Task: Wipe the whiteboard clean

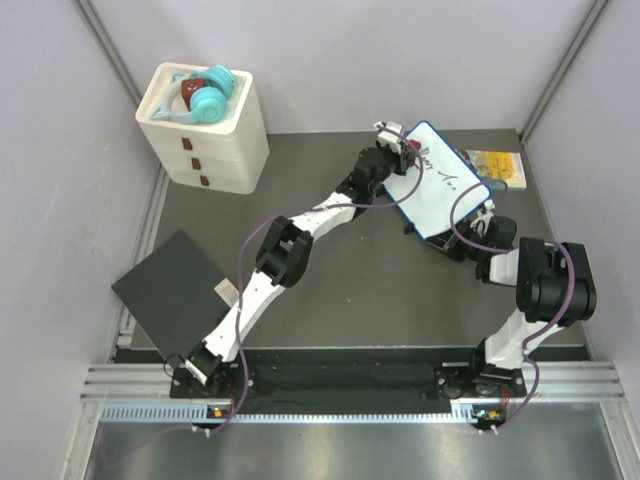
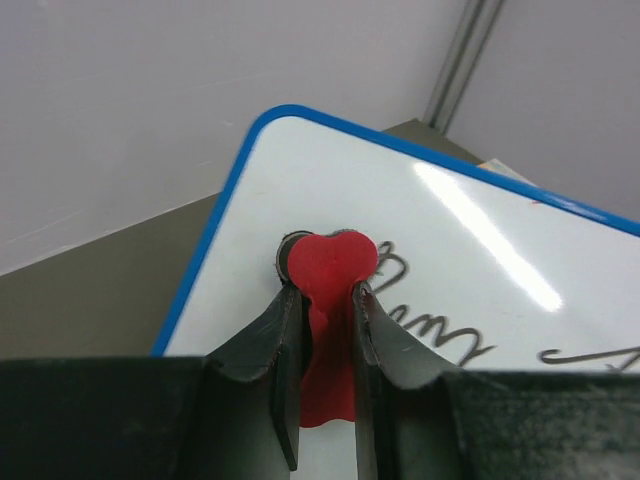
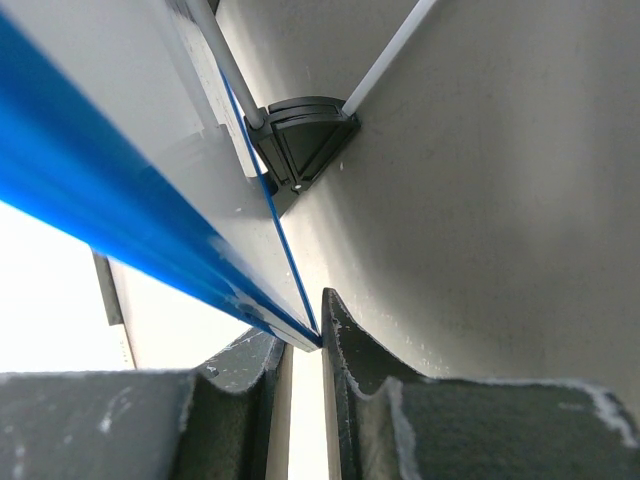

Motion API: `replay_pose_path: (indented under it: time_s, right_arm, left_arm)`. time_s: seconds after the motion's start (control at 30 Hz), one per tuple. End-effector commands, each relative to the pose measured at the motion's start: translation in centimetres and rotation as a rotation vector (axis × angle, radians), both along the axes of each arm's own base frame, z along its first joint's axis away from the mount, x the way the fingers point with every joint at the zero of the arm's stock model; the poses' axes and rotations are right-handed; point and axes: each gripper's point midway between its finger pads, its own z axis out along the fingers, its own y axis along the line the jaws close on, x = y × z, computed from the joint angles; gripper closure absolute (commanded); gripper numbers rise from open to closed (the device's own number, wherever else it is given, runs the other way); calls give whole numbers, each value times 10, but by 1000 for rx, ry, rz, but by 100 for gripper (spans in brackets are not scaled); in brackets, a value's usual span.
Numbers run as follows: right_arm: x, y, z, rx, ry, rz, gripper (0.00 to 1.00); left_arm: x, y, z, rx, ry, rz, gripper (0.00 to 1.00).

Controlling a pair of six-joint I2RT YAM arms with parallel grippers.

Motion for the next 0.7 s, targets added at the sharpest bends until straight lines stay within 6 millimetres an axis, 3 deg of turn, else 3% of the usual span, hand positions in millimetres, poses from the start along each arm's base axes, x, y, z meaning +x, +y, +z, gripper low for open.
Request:
replay_pose_path:
  time_s: [0.0, 0.13, 0.2, 0.33, 0.5, 0.67]
  right_arm:
    - [-14, 14, -11, 24, 60, 75, 100]
    - [-14, 14, -11, 24, 59, 77, 100]
    - [-14, 14, -11, 25, 59, 76, 100]
    - [-14, 15, -11, 26, 59, 77, 100]
    - [-14, 15, -11, 28, 59, 80, 100]
    - [-14, 16, -11, 28, 57, 83, 100]
  left_arm:
    - [-49, -50, 52, -120, -95, -167, 100]
    - [-73, -68, 69, -157, -124, -218, 100]
    - [-70, -65, 74, -167, -128, -188, 100]
    - [-44, -43, 71, -128, -161, -25, 100]
    - [-1, 1, 46, -108, -103, 147, 100]
    - [15, 21, 19, -91, -33, 180, 100]
